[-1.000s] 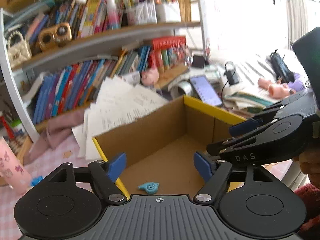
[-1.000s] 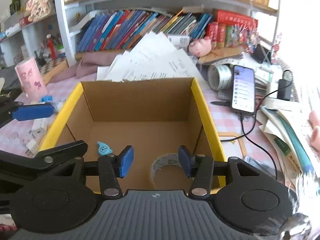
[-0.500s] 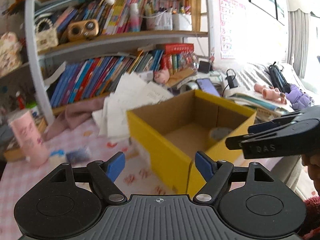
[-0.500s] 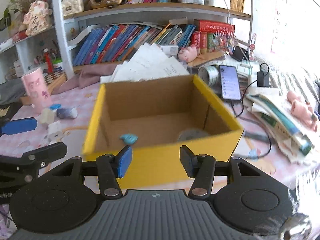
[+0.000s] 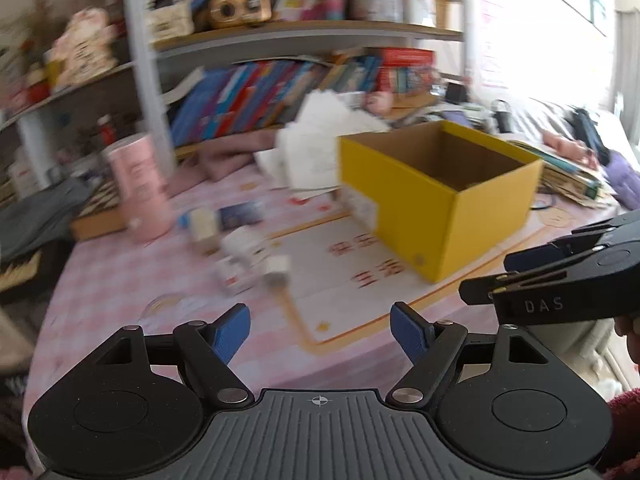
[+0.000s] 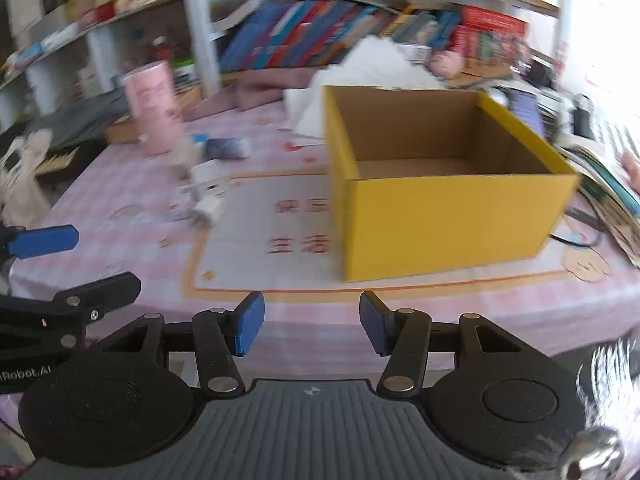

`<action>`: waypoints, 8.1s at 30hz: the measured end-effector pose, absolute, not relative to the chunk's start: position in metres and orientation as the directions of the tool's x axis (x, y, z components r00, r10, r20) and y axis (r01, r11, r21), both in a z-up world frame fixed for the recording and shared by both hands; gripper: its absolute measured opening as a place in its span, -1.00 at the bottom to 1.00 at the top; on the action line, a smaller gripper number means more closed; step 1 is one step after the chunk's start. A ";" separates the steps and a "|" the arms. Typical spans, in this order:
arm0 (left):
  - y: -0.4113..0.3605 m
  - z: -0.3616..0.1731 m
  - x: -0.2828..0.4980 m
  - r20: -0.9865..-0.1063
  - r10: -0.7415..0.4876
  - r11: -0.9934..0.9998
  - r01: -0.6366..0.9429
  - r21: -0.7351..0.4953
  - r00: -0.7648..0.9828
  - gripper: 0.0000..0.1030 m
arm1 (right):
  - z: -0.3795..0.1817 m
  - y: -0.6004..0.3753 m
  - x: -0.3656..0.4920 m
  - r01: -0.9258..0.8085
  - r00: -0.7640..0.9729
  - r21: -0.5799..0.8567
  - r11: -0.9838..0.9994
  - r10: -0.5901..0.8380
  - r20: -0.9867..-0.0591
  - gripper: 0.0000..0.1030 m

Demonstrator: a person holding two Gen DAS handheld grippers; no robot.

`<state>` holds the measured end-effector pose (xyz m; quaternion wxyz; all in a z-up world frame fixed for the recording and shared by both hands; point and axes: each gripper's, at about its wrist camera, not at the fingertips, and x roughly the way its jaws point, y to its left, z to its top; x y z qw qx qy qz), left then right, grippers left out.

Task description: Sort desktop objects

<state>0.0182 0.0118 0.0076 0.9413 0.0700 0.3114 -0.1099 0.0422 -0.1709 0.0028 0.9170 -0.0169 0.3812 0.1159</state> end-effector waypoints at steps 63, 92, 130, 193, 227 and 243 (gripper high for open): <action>0.080 -0.033 0.178 -0.771 0.082 0.996 -0.032 0.079 0.632 0.53 | -0.066 -0.038 0.238 -0.650 0.389 0.038 0.759 0.376 -0.841 -0.19; 0.047 -0.075 0.239 -0.839 -0.043 0.997 0.080 0.001 0.542 0.25 | -0.060 -0.082 0.248 -0.562 0.493 -0.080 0.823 0.256 -0.831 -0.39; 0.080 0.026 0.188 -0.663 -0.075 0.997 0.035 -0.074 0.745 -0.44 | 0.019 -0.096 0.237 -0.558 0.583 0.030 0.829 0.417 -0.697 -0.52; -0.019 0.041 0.067 -0.564 -0.520 0.825 0.547 -0.139 0.641 -0.44 | 0.040 -0.228 0.027 0.059 0.743 0.047 0.997 -0.013 -0.669 -0.52; -0.155 0.040 0.176 -0.556 -0.375 0.888 0.461 0.017 0.742 -0.44 | 0.041 -0.331 0.221 -0.262 0.775 0.045 0.964 0.238 -0.585 -0.52; -0.189 0.000 0.215 -0.769 -0.250 0.881 0.467 0.071 0.589 -0.44 | -0.013 -0.326 0.293 -0.362 0.569 0.119 0.924 0.321 -0.757 -0.52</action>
